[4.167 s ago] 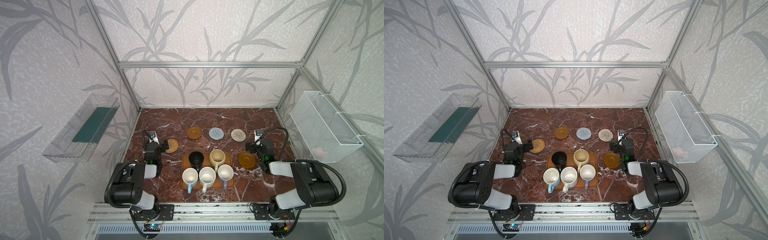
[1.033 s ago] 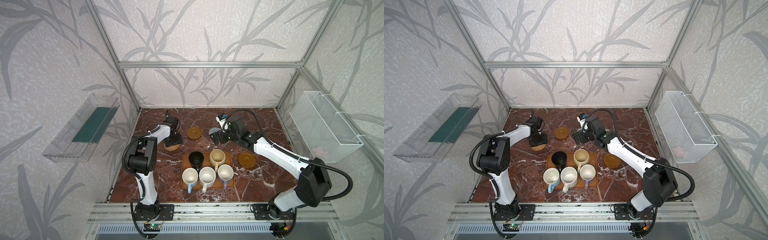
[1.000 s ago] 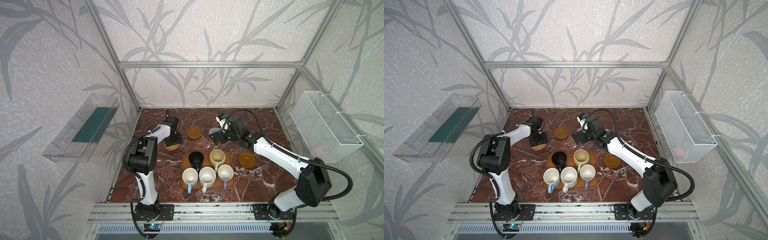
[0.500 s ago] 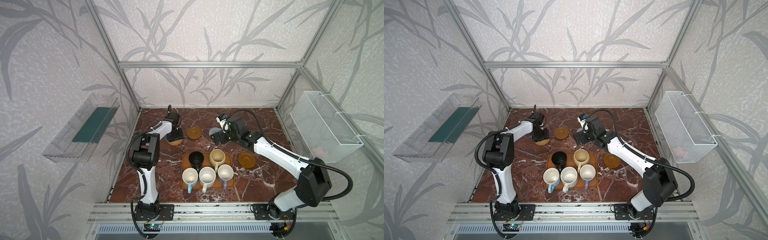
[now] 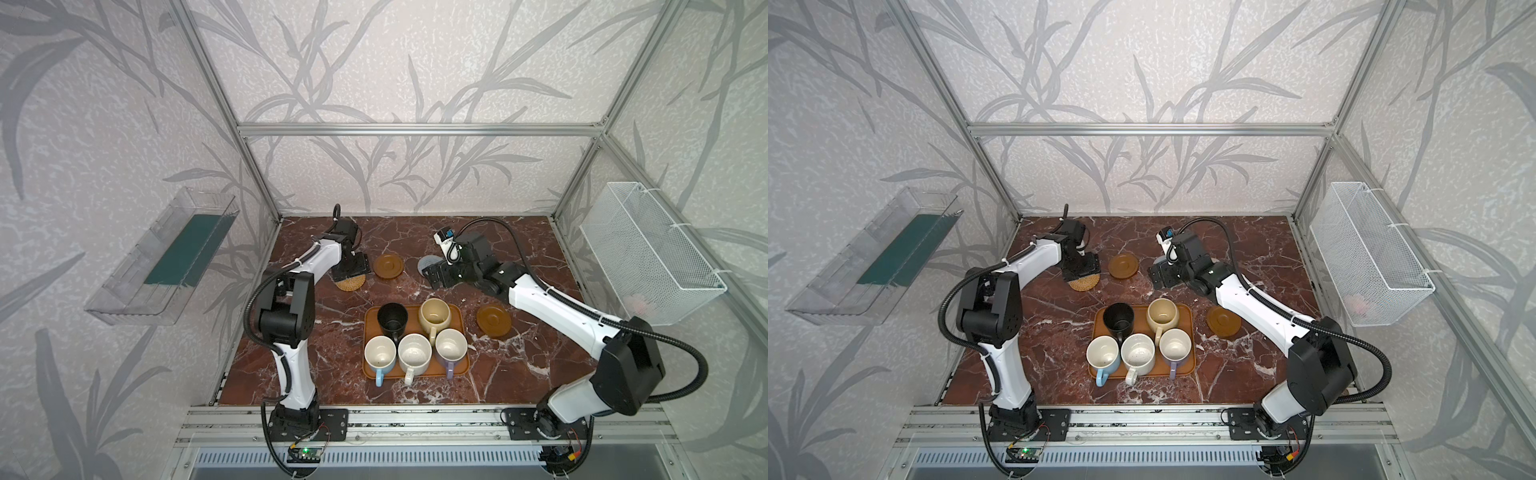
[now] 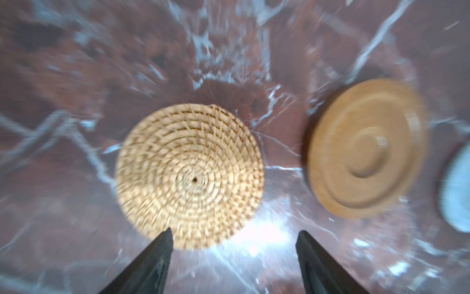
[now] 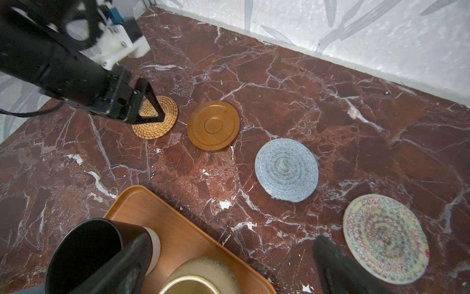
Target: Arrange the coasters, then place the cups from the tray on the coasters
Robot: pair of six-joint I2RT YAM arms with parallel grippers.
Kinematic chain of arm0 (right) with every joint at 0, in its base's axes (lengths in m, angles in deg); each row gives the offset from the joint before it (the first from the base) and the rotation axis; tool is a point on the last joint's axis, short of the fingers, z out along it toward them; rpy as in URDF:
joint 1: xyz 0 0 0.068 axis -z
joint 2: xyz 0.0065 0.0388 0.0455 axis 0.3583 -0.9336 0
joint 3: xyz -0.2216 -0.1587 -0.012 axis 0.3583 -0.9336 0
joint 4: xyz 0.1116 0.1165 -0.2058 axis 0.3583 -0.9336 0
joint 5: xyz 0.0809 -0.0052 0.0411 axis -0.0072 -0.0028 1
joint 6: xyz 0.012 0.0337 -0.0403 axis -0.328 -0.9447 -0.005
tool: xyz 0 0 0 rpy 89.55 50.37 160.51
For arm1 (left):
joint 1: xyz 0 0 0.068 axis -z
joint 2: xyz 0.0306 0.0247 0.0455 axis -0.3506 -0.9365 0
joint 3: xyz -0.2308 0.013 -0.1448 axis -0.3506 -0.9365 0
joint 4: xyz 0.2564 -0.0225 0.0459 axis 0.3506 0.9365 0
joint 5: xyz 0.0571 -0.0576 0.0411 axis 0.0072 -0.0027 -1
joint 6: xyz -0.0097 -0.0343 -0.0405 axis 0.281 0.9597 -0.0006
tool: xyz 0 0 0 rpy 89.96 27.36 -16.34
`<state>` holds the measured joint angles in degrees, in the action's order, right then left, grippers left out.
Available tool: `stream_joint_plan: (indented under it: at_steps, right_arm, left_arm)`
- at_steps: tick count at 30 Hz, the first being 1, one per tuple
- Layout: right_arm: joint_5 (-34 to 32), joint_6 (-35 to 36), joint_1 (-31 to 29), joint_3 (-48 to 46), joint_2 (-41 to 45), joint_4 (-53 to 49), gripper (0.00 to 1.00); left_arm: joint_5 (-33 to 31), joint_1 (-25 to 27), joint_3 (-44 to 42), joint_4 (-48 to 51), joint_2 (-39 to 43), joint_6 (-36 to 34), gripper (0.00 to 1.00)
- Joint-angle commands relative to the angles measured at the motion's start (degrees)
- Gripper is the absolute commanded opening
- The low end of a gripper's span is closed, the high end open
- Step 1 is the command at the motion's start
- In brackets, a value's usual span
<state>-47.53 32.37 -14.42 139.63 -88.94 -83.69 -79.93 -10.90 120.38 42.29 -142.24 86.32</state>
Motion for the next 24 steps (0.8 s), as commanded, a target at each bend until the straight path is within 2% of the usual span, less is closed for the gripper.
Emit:
stream_joint_plan:
  at_steps: [1, 4, 7, 8, 10, 13, 16, 18, 20, 22, 24]
  right_arm:
    - [-2.6, -0.7, -0.1, -0.7, 4.3, 1.8, 0.99]
    - [-3.3, -1.8, 0.0, -1.5, 5.4, 3.3, 0.99]
    - [-3.4, -2.7, 0.1, -2.9, 7.4, 4.8, 0.99]
    - [-3.2, -3.2, 0.1, -4.3, 8.9, 6.6, 0.99]
    - [-2.3, -3.9, 0.1, -7.4, 11.8, 11.0, 0.99]
    - [-2.9, -4.8, 0.3, -7.5, 13.9, 10.5, 0.99]
    - [-1.7, -4.0, 0.8, -5.3, 13.2, 7.3, 0.99]
    - [-0.8, -4.7, 1.1, -5.5, 12.7, 7.7, 0.99]
    - [-0.6, -5.7, 1.4, -7.6, 12.7, 10.3, 0.99]
    - [0.2, -5.6, 1.7, -9.2, 12.8, 12.7, 0.99]
    - [-1.0, -5.4, 1.8, -8.0, 12.0, 10.7, 0.99]
  left_arm:
    - [-0.5, 0.0, -1.0, 0.2, 8.9, -1.0, 0.86]
    - [2.6, -0.8, -4.0, -3.1, 12.9, 1.0, 0.91]
    - [9.0, -3.2, -13.2, -15.5, 18.0, 7.0, 0.86]
    - [12.9, -4.4, -17.0, -21.3, 20.1, 7.6, 0.84]
    - [13.3, -4.8, -21.3, -27.5, 23.5, 9.4, 0.82]
    - [11.9, -4.6, -20.4, -24.7, 24.8, 8.7, 0.87]
    - [15.2, -4.1, -19.7, -23.9, 24.1, 7.6, 0.99]
    - [17.9, -3.7, -20.1, -24.6, 23.7, 8.6, 0.99]
    - [17.5, -2.6, -20.7, -25.5, 23.6, 8.9, 0.99]
    - [17.4, -1.5, -19.0, -22.8, 22.7, 8.4, 0.99]
    - [17.1, 0.0, -15.8, -18.6, 20.8, 6.8, 0.98]
